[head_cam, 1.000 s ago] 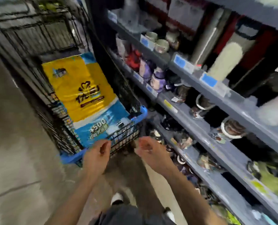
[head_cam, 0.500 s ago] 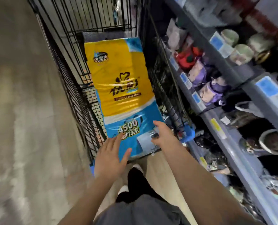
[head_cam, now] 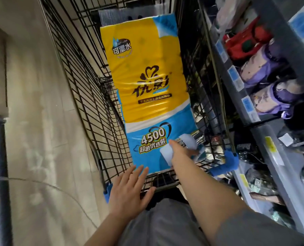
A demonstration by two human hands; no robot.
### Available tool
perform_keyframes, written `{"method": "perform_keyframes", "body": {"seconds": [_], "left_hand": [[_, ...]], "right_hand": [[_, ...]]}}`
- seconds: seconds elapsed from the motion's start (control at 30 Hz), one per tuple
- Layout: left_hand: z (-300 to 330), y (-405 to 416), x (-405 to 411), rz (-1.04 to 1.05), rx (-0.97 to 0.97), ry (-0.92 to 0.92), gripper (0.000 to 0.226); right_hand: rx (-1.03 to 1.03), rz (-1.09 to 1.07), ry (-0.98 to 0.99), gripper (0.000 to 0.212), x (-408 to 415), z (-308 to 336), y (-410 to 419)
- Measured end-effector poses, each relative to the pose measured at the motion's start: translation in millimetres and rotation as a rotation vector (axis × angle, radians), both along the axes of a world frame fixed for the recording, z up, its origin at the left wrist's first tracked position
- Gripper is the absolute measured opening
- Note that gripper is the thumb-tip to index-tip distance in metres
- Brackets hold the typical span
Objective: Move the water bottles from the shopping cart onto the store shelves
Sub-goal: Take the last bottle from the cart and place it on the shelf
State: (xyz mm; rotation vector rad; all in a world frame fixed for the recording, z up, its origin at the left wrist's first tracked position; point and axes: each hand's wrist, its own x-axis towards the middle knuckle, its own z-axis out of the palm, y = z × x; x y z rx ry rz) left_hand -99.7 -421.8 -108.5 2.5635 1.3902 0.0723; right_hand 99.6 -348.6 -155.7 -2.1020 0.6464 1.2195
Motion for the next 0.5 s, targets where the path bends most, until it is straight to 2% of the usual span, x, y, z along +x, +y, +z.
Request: {"method": "perform_keyframes", "body": {"seconds": [0.07,0.2,0.33,0.5], "left_hand": [[0.1,1.2,0.1,0.009,0.002,0.002,0.061],[1.5,-0.1,0.4,0.028,-0.030,0.022,0.064],[3.5,0.9,1.0,0.018,-0.034,0.032,0.061],[5.2,2.5,1.2,-0.007,-0.023,-0.003,0.055]], "right_hand": [[-0.010,0.049,-0.027,0.115,4.5,5.5,-1.3],[0.099,0.054,0.016,0.104,0.7,-4.3,-2.0],[0.292,0.089,-0.037,0.108,-10.3,17.4,3.9],[0.568,0.305,-0.157,0.102,-13.5,52.4,-6.8]]}}
